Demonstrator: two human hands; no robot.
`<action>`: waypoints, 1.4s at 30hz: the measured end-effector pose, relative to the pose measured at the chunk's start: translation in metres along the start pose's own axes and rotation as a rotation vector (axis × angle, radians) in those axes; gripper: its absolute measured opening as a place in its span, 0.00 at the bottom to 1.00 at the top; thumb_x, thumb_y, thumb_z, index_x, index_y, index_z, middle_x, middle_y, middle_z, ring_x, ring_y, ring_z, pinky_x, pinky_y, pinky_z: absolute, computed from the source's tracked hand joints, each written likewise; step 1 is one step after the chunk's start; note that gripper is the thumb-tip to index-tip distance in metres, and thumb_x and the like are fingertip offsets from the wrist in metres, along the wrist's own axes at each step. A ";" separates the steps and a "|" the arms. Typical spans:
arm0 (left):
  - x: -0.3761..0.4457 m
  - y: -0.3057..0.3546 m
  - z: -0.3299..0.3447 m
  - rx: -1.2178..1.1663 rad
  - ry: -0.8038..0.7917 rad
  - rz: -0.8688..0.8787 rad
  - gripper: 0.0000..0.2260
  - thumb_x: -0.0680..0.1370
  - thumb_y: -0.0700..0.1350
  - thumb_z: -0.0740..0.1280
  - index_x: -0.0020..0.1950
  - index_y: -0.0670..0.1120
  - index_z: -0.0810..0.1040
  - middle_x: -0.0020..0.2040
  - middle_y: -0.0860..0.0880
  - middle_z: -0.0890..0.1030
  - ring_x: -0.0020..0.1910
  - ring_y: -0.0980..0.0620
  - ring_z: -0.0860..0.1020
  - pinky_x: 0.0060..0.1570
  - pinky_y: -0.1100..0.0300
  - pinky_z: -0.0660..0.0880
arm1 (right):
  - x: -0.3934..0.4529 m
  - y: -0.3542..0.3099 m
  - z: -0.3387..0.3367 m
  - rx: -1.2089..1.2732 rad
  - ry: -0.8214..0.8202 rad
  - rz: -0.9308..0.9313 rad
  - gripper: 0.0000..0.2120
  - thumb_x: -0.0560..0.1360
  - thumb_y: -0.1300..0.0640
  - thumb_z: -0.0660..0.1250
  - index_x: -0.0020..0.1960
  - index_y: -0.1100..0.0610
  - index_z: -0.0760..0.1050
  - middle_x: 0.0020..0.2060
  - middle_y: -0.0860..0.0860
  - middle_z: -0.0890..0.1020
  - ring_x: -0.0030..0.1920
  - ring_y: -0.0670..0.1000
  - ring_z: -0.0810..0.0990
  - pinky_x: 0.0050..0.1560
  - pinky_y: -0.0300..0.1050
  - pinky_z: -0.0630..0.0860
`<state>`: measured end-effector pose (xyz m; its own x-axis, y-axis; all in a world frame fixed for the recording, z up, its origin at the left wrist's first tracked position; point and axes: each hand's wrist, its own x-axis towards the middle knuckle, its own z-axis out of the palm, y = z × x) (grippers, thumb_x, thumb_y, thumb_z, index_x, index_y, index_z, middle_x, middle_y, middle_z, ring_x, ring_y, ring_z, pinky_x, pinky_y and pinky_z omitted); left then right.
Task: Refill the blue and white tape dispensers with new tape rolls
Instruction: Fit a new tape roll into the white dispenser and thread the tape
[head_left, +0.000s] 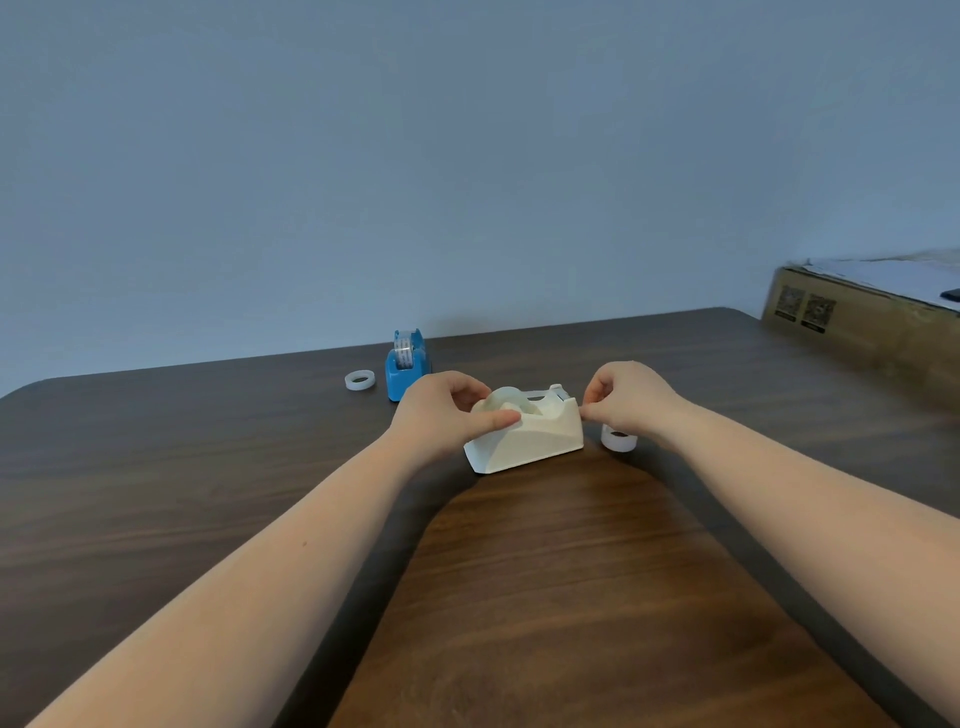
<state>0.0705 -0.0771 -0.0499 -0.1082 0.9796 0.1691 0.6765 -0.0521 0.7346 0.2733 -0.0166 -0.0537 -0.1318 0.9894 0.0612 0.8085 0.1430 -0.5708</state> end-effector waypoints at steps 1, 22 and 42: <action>0.000 0.001 0.000 0.010 0.003 0.000 0.21 0.67 0.56 0.75 0.55 0.47 0.80 0.53 0.51 0.82 0.54 0.53 0.78 0.56 0.56 0.77 | -0.001 0.000 0.000 -0.032 0.016 -0.006 0.08 0.70 0.50 0.71 0.37 0.47 0.72 0.46 0.48 0.80 0.52 0.53 0.78 0.55 0.56 0.77; -0.011 0.012 0.009 0.193 -0.020 0.003 0.23 0.63 0.56 0.78 0.50 0.48 0.77 0.46 0.53 0.79 0.48 0.53 0.77 0.48 0.57 0.77 | -0.009 0.018 0.000 -0.107 -0.044 -0.067 0.20 0.72 0.54 0.68 0.63 0.57 0.75 0.60 0.53 0.80 0.58 0.53 0.77 0.54 0.42 0.71; 0.055 0.019 0.047 0.348 0.100 -0.017 0.23 0.70 0.58 0.72 0.54 0.44 0.73 0.52 0.47 0.80 0.52 0.48 0.78 0.43 0.57 0.71 | 0.064 0.017 0.034 -0.082 0.110 -0.046 0.23 0.74 0.50 0.66 0.67 0.57 0.72 0.64 0.54 0.77 0.64 0.55 0.74 0.62 0.47 0.71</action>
<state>0.1116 -0.0148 -0.0573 -0.1806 0.9551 0.2350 0.8798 0.0501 0.4728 0.2587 0.0485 -0.0875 -0.1103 0.9779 0.1776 0.8476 0.1859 -0.4971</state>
